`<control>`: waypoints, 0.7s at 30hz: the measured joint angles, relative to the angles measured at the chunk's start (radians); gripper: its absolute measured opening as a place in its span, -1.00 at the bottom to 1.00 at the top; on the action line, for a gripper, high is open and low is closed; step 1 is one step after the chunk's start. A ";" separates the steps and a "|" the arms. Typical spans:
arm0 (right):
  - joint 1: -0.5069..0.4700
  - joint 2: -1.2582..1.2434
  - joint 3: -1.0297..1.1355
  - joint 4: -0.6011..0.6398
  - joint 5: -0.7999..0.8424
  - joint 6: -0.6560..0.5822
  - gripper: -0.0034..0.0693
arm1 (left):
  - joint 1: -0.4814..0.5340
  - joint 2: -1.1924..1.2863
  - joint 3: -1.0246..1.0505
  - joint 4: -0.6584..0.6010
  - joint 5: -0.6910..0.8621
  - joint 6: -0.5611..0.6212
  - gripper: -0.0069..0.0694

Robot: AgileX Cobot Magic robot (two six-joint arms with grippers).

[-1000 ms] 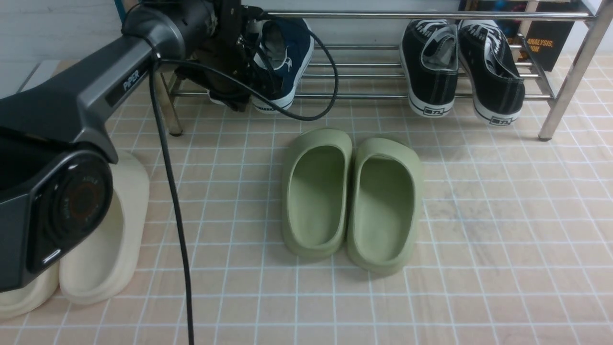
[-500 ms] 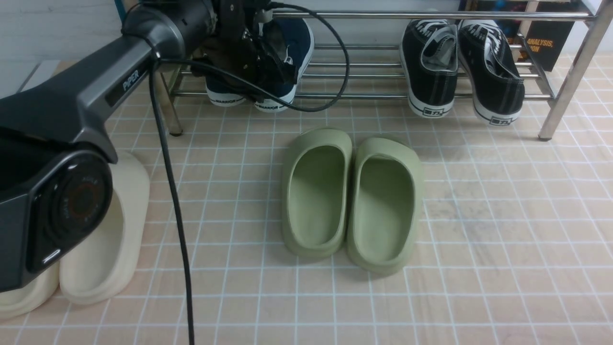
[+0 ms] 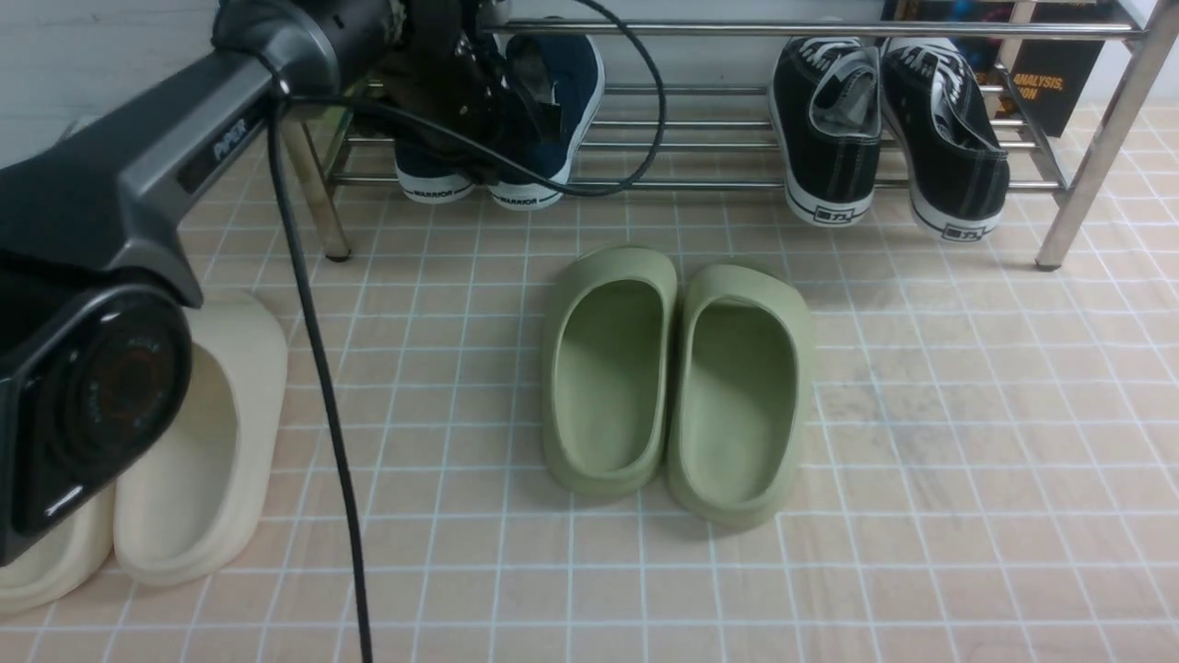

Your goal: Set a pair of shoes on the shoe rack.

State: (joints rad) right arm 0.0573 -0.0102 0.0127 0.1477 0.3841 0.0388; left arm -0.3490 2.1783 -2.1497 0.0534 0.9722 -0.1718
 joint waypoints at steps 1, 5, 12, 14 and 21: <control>0.000 0.000 0.000 0.000 0.000 0.000 -0.25 | 0.000 -0.026 0.000 -0.009 0.029 0.025 -0.62; 0.000 0.000 0.000 0.000 0.000 0.000 -0.25 | 0.000 -0.155 0.000 -0.065 0.150 0.142 -0.62; 0.000 0.000 0.000 0.000 0.000 0.000 -0.25 | 0.000 -0.430 -0.003 -0.127 0.226 0.249 -0.62; 0.000 0.000 0.000 0.000 0.000 0.000 -0.25 | 0.000 -0.496 -0.005 -0.113 0.219 0.250 -0.62; 0.000 0.000 0.000 0.000 0.000 0.000 -0.25 | 0.000 -0.796 0.185 -0.030 0.066 0.206 -0.62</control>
State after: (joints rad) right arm 0.0573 -0.0102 0.0127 0.1474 0.3841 0.0388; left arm -0.3490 1.3826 -1.9649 0.0237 1.0383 0.0338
